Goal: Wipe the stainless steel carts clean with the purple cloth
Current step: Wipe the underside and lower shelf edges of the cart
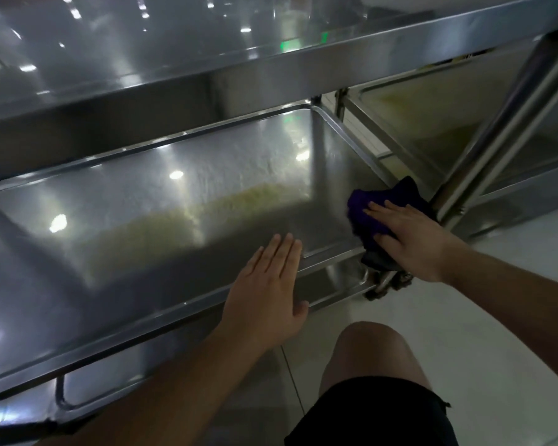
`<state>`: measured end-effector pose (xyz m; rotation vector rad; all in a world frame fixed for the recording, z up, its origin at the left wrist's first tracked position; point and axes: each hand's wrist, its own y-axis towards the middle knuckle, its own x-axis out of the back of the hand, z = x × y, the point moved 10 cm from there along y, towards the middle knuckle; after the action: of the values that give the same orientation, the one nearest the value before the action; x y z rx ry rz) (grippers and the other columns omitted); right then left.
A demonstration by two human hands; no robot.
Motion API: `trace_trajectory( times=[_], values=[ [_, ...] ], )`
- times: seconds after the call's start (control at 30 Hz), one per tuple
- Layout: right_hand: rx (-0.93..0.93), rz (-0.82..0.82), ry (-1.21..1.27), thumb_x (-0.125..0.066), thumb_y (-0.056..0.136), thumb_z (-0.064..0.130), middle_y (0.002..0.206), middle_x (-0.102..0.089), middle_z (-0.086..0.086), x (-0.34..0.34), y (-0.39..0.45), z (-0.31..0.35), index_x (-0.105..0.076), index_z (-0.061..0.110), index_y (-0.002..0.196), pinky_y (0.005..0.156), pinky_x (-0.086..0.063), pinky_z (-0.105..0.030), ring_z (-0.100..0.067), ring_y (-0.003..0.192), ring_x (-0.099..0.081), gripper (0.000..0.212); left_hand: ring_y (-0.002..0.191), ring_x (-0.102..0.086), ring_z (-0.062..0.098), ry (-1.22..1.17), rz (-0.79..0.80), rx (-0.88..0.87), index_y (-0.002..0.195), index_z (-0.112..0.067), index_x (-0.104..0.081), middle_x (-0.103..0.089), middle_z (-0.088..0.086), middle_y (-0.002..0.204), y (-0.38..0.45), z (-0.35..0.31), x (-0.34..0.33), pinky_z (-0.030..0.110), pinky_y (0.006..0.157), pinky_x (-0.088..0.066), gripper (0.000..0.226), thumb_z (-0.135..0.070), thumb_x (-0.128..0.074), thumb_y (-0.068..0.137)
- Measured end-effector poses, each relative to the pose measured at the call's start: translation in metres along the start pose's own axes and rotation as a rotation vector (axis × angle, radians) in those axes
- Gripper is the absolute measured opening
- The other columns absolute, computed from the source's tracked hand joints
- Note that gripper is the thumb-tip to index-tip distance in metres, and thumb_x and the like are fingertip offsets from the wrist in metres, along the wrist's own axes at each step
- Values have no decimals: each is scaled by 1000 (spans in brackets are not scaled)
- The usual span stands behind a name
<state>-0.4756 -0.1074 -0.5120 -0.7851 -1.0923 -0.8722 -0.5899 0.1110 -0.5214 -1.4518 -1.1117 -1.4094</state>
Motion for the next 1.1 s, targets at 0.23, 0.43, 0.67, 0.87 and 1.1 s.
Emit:
trace_trajectory(
  times=[0.23,0.43,0.67,0.87,1.1],
  values=[
    [-177,120,-77,-21,109,48,173,3,3,-9,72,-11,-2,23,165,128,-5,-47,-25,159,3,65,162,18,16,-22,35,-29,169,-17,8,17,1,177,0,1,-2,35,130,9,103,-70,-38,93],
    [-58,-43,-106,-22,103,50,171,-19,3,28,164,-1,-21,27,162,126,-10,-52,-25,157,-12,64,164,-7,20,-8,11,-11,169,-11,-20,-11,6,178,-2,3,1,36,131,-7,105,-69,-51,87],
    [104,30,-104,-32,108,45,172,-17,1,12,160,59,-20,24,164,125,-13,-47,-25,157,-14,61,162,-19,22,13,4,11,166,-10,-31,-23,7,175,-5,6,1,39,128,-15,104,-67,-57,83],
    [342,178,-10,-15,98,66,165,6,25,-23,54,93,-6,42,163,121,11,-25,2,152,13,69,161,-23,23,45,14,7,164,-9,-35,-27,9,174,-5,2,1,40,127,-15,99,-66,-52,85],
    [-64,-78,-108,-28,107,44,170,-22,0,34,166,-1,-27,26,161,126,-11,-54,-27,157,-14,57,161,-23,22,28,-17,-8,164,-9,-36,-28,8,174,-6,3,4,40,127,-19,103,-65,-59,79]
  ],
)
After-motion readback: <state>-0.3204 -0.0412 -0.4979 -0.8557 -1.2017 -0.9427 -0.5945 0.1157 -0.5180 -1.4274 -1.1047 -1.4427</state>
